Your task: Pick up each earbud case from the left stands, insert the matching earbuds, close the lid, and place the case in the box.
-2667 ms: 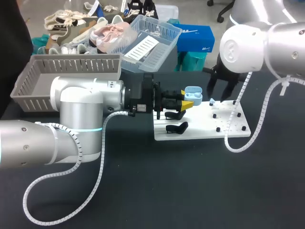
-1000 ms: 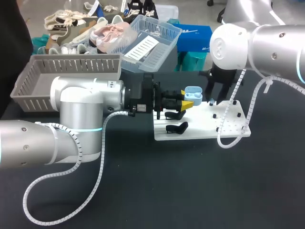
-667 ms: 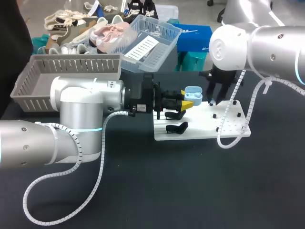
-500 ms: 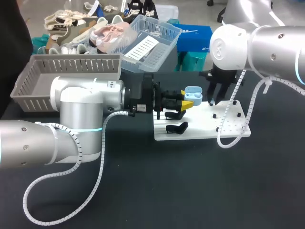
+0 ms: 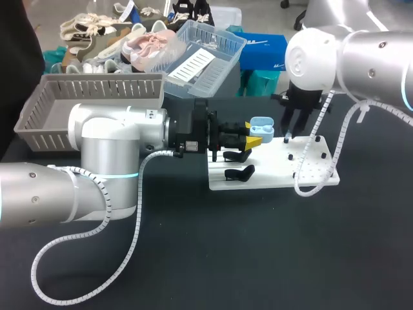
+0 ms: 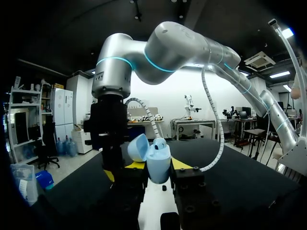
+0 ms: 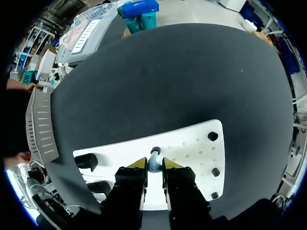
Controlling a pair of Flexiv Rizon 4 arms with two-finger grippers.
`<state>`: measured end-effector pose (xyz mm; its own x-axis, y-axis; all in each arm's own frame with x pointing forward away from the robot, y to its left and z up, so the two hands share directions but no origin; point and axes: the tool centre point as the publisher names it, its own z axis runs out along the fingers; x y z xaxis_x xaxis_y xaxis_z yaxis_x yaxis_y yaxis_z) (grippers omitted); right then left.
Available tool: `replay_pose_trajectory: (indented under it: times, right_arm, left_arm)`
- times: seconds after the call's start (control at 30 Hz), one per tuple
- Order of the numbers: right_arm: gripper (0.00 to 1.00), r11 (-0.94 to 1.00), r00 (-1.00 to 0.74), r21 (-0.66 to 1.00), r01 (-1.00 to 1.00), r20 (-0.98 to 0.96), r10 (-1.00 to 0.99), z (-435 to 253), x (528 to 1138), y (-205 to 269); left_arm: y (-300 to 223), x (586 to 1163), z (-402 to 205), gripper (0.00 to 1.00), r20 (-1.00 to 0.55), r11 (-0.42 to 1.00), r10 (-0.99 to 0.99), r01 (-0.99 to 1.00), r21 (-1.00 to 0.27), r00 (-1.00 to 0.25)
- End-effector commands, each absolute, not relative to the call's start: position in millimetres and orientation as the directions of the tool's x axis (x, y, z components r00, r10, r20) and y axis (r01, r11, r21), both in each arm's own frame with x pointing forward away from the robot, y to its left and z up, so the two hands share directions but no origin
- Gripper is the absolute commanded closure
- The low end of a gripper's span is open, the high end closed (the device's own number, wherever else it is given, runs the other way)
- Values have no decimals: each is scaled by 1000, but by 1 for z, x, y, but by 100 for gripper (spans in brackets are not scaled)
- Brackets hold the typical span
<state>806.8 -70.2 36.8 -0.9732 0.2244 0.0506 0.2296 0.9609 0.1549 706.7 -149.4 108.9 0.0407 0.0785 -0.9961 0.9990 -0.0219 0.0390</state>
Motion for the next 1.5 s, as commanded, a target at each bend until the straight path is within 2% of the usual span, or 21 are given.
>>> replay_pose_trajectory:
  times: [0.03, 0.83, 1.17, 1.5]
  right_arm:
    - [100, 958, -972, 164, 235, 34, 233, 48, 797, -75]
    - [100, 924, -929, 192, 330, -108, 354, 134, 742, -97]
    - [100, 943, -934, 196, 268, -188, 304, 180, 709, -75]
    - [100, 975, -963, 152, 160, -193, 188, 192, 696, -39]
  left_arm:
    - [-150, 707, 108, 100, -996, -21, 77, 999, 40, 42]
    - [-150, 707, 108, 100, -996, -21, 77, 999, 40, 42]
    - [-150, 707, 108, 100, -996, -21, 77, 999, 40, 42]
    - [-150, 707, 108, 100, -996, -21, 77, 999, 40, 42]
